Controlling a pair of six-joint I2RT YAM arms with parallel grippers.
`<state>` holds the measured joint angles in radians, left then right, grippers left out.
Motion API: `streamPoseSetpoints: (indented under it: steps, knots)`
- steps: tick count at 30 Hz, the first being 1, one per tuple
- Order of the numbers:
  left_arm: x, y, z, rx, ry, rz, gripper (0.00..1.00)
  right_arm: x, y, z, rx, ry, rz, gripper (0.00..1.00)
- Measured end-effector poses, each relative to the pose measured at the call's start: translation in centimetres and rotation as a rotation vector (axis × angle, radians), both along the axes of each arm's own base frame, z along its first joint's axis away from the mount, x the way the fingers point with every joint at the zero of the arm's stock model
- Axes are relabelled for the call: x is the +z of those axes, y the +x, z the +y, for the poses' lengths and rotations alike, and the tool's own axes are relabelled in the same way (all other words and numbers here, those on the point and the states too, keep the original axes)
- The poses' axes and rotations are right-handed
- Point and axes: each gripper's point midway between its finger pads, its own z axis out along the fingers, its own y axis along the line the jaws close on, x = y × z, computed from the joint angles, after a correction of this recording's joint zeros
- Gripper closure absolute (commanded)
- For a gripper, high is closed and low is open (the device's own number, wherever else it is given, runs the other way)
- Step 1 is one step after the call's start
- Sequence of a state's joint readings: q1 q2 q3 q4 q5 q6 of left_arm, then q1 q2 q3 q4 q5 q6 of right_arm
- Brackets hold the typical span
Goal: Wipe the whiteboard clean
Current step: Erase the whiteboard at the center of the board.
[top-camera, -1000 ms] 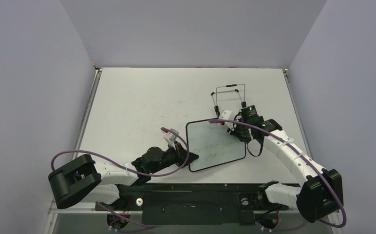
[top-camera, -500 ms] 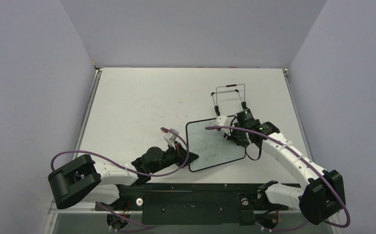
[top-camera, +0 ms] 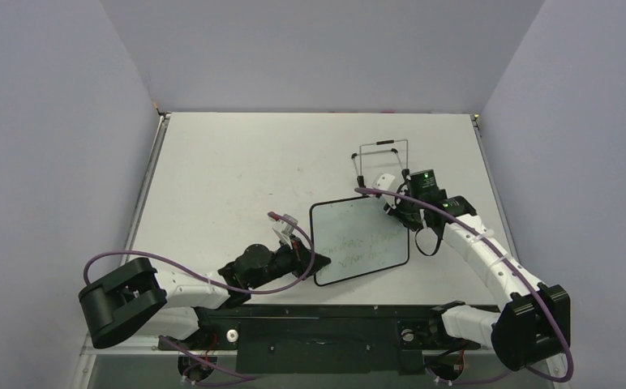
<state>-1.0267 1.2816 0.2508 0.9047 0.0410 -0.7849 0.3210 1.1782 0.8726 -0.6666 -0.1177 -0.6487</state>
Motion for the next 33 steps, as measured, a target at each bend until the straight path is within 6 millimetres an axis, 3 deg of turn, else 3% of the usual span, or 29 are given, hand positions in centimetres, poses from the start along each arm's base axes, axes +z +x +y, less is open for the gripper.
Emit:
streamPoseSetpoints:
  steps: [5,9,20,27,33]
  knots:
    - [0.1,-0.2,0.1,-0.009,0.002,-0.007,1.0,1.1,1.0,0.2,-0.008,0.034,-0.016,1.0]
    - [0.0,-0.3,0.2,-0.008,-0.001,0.0,1.0,0.4,0.8,0.5,0.024,0.026,0.015,1.0]
    - [0.0,-0.3,0.4,-0.003,-0.003,0.006,1.0,-3.4,-4.1,0.4,0.174,-0.066,0.169,1.0]
    - [0.0,-0.3,0.4,-0.004,-0.002,0.003,1.0,-3.1,-2.8,-1.3,0.051,-0.106,0.118,1.0]
    - [0.0,-0.3,0.4,-0.001,-0.001,-0.004,1.0,-2.1,-1.5,-1.3,-0.008,-0.084,0.067,1.0]
